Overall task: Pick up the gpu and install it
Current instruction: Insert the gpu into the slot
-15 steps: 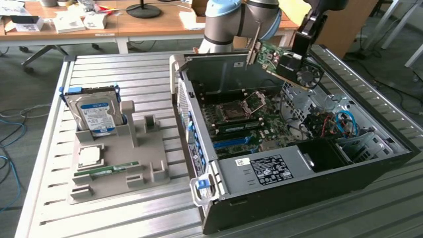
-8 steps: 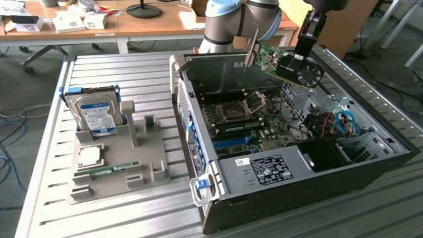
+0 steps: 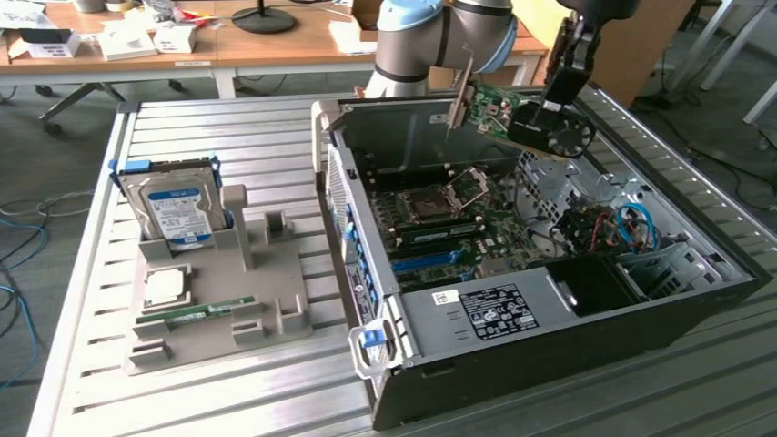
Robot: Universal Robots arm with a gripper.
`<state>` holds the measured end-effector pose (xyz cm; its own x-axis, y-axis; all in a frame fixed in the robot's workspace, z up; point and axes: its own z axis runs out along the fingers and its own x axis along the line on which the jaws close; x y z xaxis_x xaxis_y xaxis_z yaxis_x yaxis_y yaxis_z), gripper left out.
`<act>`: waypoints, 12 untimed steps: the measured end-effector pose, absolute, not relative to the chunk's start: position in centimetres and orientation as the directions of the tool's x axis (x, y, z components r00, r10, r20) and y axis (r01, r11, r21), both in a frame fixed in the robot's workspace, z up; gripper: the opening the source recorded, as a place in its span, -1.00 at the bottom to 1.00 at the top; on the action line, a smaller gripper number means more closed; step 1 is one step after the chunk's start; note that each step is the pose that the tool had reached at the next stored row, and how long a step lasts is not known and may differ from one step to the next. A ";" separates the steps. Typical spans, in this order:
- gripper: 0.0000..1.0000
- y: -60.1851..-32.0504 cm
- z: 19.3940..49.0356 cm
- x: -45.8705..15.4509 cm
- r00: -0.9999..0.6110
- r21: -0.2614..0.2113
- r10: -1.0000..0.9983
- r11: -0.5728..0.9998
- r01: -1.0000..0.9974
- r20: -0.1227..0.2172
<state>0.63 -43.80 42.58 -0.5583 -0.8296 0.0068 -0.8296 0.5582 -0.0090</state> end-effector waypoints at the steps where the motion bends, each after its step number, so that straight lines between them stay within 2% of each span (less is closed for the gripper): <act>1: -0.48 -43.8 42.6 0.6 -0.543 -0.009 -0.840 0.543 -0.840 0.007; 12: -0.48 -43.8 42.6 0.6 -0.387 -0.010 -0.922 0.387 -0.922 0.008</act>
<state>0.62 -43.80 42.55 -0.3866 -0.9222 0.0080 -0.9222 0.3865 -0.0097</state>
